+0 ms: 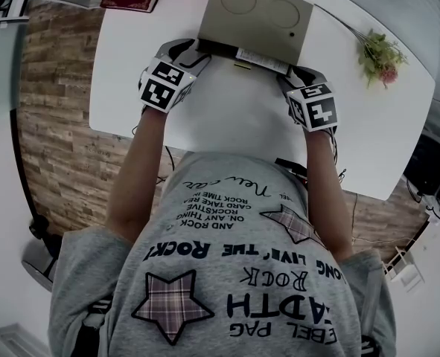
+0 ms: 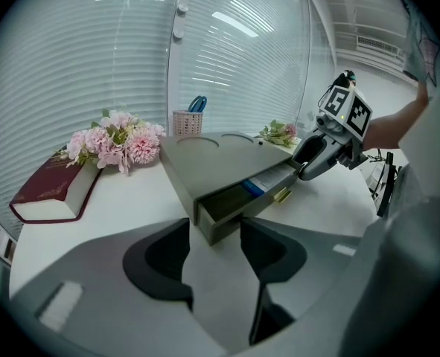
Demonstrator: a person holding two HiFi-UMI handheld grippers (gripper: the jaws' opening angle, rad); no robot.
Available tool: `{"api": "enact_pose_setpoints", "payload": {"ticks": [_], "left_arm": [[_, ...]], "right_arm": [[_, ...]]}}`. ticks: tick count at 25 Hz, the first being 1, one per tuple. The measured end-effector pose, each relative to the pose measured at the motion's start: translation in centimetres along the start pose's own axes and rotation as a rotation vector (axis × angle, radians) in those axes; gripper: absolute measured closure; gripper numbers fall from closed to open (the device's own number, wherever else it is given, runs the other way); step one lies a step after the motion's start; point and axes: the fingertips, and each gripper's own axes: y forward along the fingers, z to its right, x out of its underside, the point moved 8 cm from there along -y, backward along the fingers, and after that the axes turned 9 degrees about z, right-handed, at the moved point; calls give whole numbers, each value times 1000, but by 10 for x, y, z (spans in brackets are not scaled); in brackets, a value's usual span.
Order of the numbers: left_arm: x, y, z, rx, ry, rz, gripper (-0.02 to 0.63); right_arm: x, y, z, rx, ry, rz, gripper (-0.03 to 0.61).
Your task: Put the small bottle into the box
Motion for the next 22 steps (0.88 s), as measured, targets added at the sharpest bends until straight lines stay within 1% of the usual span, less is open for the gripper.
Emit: {"api": "enact_pose_setpoints", "payload": {"ticks": [6,13,22], "left_arm": [[-2,2,-3,-1,-2,-3,400],[-7,9,-6,-17,8,3,400],[-13,12,-10,-21,13,12,403]], "right_arm": [[-2,-1,5,25,9,-9,403],[-9,-3,10,59,-35,16,400],[-16,0,12,63,-29,22,400]]}}
